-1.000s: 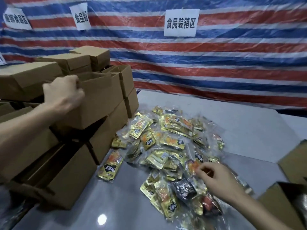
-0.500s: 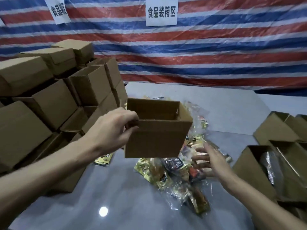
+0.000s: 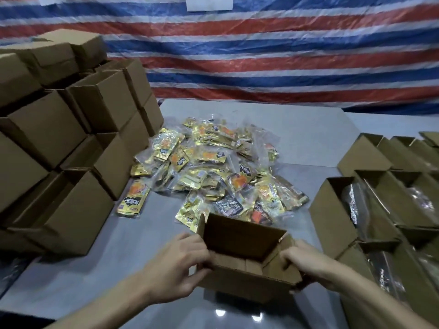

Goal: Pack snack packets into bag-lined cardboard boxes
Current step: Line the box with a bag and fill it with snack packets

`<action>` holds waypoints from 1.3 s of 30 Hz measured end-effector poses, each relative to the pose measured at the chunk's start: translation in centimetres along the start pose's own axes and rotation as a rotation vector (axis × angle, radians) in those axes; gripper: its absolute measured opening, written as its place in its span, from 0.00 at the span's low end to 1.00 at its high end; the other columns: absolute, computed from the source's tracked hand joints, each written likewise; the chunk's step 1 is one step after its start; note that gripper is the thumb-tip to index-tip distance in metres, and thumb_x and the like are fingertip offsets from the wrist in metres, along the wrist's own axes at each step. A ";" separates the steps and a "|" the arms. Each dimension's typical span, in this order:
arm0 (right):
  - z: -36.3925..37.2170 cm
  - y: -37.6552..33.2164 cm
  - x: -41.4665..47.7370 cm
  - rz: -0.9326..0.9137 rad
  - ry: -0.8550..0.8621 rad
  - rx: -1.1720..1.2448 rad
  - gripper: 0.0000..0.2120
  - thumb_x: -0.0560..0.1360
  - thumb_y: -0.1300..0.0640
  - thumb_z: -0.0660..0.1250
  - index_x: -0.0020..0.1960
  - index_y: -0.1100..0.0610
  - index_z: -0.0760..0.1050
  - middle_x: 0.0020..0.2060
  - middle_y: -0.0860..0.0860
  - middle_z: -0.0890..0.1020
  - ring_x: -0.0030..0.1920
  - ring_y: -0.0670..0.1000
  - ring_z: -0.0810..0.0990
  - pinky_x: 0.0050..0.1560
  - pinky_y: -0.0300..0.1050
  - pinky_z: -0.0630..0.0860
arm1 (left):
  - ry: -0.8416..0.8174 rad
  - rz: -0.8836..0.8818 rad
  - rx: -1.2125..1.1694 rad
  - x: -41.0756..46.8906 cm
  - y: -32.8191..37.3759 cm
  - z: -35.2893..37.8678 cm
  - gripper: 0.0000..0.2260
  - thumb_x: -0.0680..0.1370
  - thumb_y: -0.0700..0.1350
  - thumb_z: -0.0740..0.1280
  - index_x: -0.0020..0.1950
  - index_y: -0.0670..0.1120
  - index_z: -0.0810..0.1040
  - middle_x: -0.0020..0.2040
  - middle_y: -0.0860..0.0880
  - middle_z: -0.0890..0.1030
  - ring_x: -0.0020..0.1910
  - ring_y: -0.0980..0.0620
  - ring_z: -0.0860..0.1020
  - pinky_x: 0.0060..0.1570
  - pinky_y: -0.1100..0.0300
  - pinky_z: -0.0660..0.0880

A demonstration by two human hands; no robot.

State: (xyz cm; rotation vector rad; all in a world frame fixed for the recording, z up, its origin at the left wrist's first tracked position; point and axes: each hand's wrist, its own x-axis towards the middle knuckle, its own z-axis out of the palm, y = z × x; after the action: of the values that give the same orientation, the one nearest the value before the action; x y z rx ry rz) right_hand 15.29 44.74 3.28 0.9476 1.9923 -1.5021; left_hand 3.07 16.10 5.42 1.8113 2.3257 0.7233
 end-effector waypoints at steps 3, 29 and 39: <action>-0.5 0.3 -0.8 0.060 -0.037 -0.108 0.13 0.61 0.59 0.65 0.46 0.60 0.73 0.41 0.59 0.73 0.31 0.61 0.84 0.26 0.46 0.77 | -0.010 0.046 -0.048 -1.5 0.0 0.2 0.02 0.79 0.50 0.70 0.48 0.53 0.80 0.43 0.59 0.78 0.43 0.59 0.75 0.50 0.65 0.70; 6.6 3.6 -2.1 -0.022 0.156 0.089 0.24 0.65 0.50 0.63 0.60 0.43 0.65 0.56 0.48 0.76 0.53 0.51 0.78 0.47 0.47 0.78 | 0.594 -0.886 -1.097 0.3 -3.1 7.8 0.11 0.77 0.54 0.65 0.49 0.52 0.85 0.50 0.50 0.83 0.41 0.53 0.78 0.39 0.57 0.74; 7.0 3.5 -2.3 -0.025 0.138 -0.068 0.30 0.76 0.52 0.65 0.74 0.51 0.56 0.63 0.49 0.75 0.60 0.50 0.74 0.57 0.46 0.70 | 0.043 -0.825 -0.758 4.4 -8.6 11.9 0.16 0.69 0.36 0.71 0.56 0.45 0.79 0.46 0.44 0.76 0.43 0.48 0.75 0.38 0.72 0.70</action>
State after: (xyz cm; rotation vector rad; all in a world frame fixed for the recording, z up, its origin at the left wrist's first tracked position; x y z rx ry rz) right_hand 19.15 38.10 0.65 1.0265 2.1451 -1.4060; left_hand -1.45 22.34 -7.86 0.4724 2.0768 1.2196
